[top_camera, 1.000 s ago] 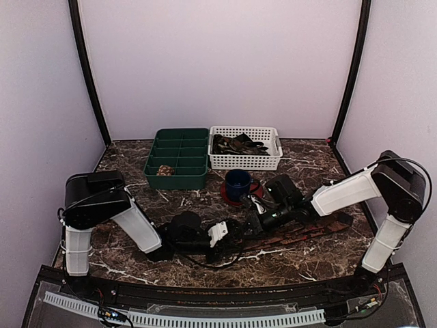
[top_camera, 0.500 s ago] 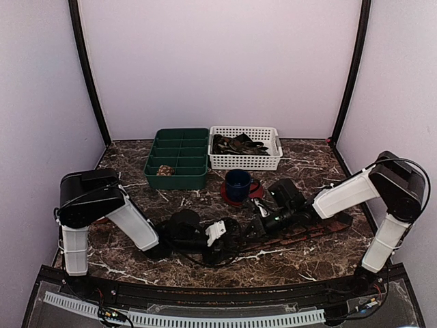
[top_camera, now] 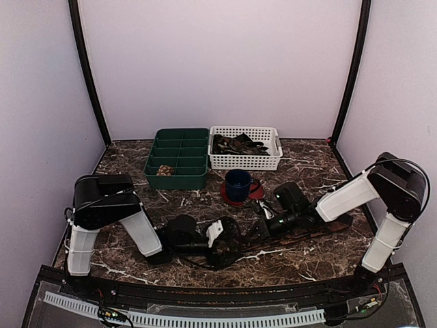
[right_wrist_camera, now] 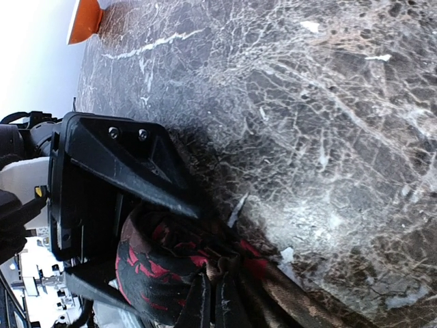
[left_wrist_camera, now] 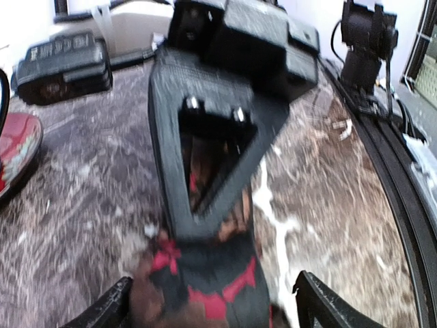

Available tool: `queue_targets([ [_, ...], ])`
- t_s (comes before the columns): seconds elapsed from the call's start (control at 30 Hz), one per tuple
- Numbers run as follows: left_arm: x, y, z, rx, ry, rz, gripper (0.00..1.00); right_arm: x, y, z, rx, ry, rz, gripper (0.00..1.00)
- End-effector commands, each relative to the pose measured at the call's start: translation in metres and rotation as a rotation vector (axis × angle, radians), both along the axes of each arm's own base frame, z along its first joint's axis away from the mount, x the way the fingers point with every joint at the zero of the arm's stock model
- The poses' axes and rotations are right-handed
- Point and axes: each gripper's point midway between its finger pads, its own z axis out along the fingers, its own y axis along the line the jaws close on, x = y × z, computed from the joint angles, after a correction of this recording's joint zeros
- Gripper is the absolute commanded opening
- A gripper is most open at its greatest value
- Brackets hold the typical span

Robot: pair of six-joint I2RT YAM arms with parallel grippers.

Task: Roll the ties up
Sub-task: Roll the tie at the center of the board.

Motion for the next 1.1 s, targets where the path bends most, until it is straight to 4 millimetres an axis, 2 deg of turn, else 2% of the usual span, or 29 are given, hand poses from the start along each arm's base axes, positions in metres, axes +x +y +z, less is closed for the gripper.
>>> queue_targets([
  [0.0,0.003,-0.013,-0.007,-0.038,0.056,0.022,0.78,-0.018,-0.037,-0.047,-0.194,0.07,-0.04,0.0],
  [0.07,0.005,-0.016,-0.008,-0.044,0.043,0.022,0.74,-0.019,-0.038,-0.049,-0.196,0.068,-0.042,0.0],
  [0.17,0.005,-0.013,-0.017,0.006,0.012,0.019,0.53,-0.017,-0.035,-0.048,-0.186,0.064,-0.045,0.0],
  [0.23,0.003,-0.003,-0.022,0.057,-0.011,0.022,0.41,-0.011,-0.029,-0.044,-0.171,0.046,-0.044,0.0],
  [0.3,0.001,0.01,-0.026,0.116,-0.031,0.03,0.36,-0.006,-0.02,-0.038,-0.151,0.03,-0.035,0.0],
  [0.47,-0.001,0.043,-0.033,0.275,-0.082,0.054,0.3,-0.002,0.014,-0.012,-0.052,0.014,0.019,0.0],
  [0.5,-0.001,0.047,-0.037,0.315,-0.09,0.054,0.29,-0.003,0.017,-0.004,-0.025,0.015,0.024,0.05],
  [0.57,-0.003,0.054,-0.046,0.393,-0.094,0.038,0.29,-0.001,0.019,0.012,0.012,0.004,0.018,0.22],
  [0.63,-0.004,0.056,-0.048,0.412,-0.097,0.028,0.28,0.0,0.02,0.027,0.027,-0.008,0.017,0.32],
  [0.77,-0.005,0.056,-0.053,0.44,-0.085,0.013,0.29,-0.001,0.024,0.045,0.066,0.0,0.012,0.4],
  [0.93,-0.007,0.055,-0.055,0.447,-0.076,0.005,0.29,-0.009,0.037,0.048,0.066,0.02,0.053,0.42],
  [1.07,-0.006,0.055,-0.055,0.451,-0.077,0.005,0.29,-0.012,0.04,0.034,0.019,0.031,0.071,0.41],
])
